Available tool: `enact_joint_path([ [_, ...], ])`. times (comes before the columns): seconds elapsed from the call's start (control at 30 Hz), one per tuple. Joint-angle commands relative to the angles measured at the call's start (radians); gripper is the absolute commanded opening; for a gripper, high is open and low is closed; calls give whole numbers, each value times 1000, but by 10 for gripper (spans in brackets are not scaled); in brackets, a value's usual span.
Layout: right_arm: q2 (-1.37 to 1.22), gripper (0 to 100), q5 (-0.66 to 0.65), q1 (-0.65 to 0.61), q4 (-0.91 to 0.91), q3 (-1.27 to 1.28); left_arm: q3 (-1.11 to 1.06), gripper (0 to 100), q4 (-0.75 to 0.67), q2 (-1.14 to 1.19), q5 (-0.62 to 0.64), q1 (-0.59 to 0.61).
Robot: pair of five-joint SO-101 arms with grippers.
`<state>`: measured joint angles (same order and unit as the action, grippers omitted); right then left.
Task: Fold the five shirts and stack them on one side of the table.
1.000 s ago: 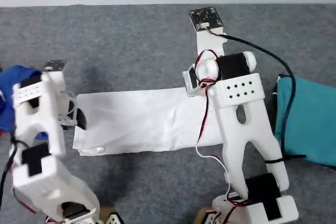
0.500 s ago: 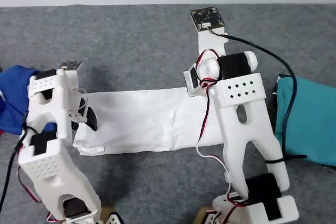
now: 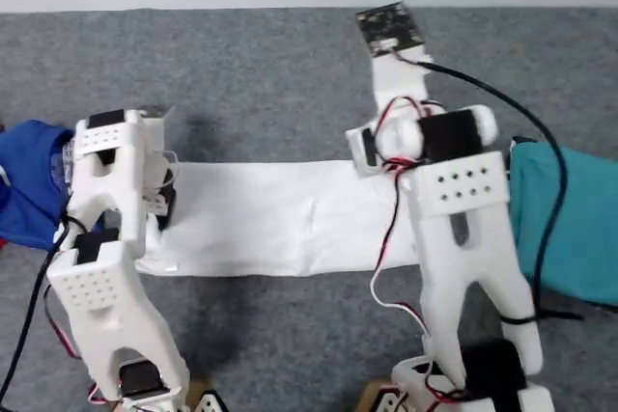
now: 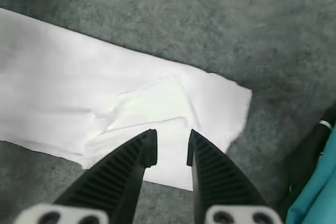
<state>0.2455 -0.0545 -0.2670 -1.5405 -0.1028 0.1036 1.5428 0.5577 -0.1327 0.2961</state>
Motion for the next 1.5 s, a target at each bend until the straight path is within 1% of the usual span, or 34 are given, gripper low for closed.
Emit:
enact_joint_path([
  [0.0, 70, 112, -11, 64, -7, -55, 30, 3, 11, -143, -5, 58],
  [0.1, 97, 112, -11, 108, -8, -55, 39, 3, 23, -212, -15, 123],
  [0.23, 131, 112, -12, 162, -8, -55, 68, 3, 61, -232, -91, 178],
  [0.33, 150, 112, -12, 199, -8, -55, 81, 3, 81, -230, -112, 180],
  [0.43, 165, 112, -12, 228, -8, -54, 81, 3, 100, -232, -118, 143],
  [0.6, 193, 112, -12, 285, -35, -54, 88, 3, 209, -241, -118, -12],
  [0.7, 211, 112, -21, 329, -68, -54, 101, 3, 213, -256, -89, -86],
  [0.8, 243, 111, -112, 364, -88, -54, 105, 3, 213, -310, -80, -175],
  [0.87, 272, 111, -150, 394, -88, -54, 105, 3, 213, -348, -66, -252],
  [0.97, 312, 111, -158, 455, -88, -51, 105, 4, 213, -381, -17, -371],
  [1.07, 323, 111, -158, 538, -107, -48, 107, 4, 210, -384, 15, -488],
  [1.2, 323, 111, -158, 648, -122, -48, 108, 4, 181, -381, 57, -612],
  [1.33, 326, 111, -158, 720, -125, -48, 140, 4, 130, -379, 84, -684],
  [1.47, 325, 111, -158, 746, -162, -48, 151, 4, 81, -358, 104, -740],
])
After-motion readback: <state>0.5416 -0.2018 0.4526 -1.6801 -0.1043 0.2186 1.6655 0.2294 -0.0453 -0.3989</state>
